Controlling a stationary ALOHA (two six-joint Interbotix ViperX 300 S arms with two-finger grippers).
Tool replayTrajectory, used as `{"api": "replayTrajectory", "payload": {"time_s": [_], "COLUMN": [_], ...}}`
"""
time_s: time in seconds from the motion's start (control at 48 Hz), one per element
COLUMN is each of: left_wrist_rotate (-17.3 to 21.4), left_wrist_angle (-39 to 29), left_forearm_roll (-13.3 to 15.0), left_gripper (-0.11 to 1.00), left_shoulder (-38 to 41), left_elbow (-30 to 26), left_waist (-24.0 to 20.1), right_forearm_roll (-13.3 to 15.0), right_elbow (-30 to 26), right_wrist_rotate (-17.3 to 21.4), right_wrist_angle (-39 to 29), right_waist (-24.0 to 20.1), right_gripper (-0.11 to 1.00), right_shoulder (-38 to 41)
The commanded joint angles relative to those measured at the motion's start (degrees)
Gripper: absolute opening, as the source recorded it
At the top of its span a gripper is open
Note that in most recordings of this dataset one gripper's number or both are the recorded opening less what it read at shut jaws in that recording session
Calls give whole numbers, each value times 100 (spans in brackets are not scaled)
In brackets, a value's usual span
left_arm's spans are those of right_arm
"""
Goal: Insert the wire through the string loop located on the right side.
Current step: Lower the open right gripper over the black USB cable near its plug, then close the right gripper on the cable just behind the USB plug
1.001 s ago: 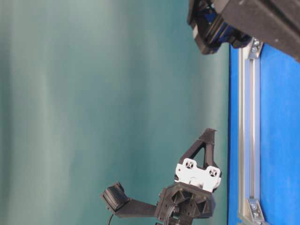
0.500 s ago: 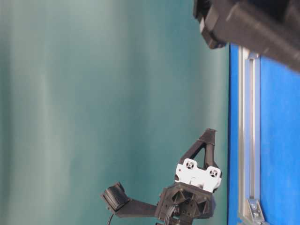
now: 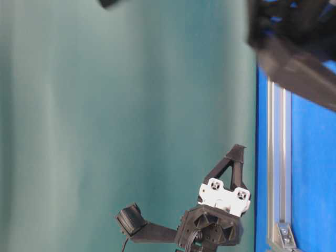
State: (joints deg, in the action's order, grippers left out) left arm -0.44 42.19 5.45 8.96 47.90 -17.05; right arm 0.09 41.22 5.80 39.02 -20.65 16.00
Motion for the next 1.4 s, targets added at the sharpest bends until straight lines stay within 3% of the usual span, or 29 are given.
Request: {"api": "replayTrajectory", "payload": {"time_s": [0.0,0.146,0.396,0.5,0.751,0.855,1.376], "left_wrist_rotate": [0,-9,-9,-9,-9,-9,-18], "left_wrist_angle": [18,18,18,18,18,18,18], "left_forearm_roll": [-18,-26,-18,-18,-18,-18,-18], "left_gripper": [0,0,0,0,0,0,0], "left_shoulder": [-167,-167,-167,-167,-193,-202,-202], "left_elbow": [-35,-35,-35,-9,62,70,70], "left_waist": [9,35,88,88,88,88,88], "right_forearm_roll": [-211,-483,-492,-483,-475,-475,-475], "right_elbow": [-202,-255,-229,-229,-220,-211,-193], "right_wrist_rotate": [0,0,-18,-26,-62,-62,-44], "right_wrist_angle": [35,53,62,62,53,62,-123], "right_waist": [-18,-18,-44,-35,-18,-18,-35], "right_gripper": [78,78,77,71,10,-3,-3], "right_shoulder": [220,519,536,536,536,536,334]}}
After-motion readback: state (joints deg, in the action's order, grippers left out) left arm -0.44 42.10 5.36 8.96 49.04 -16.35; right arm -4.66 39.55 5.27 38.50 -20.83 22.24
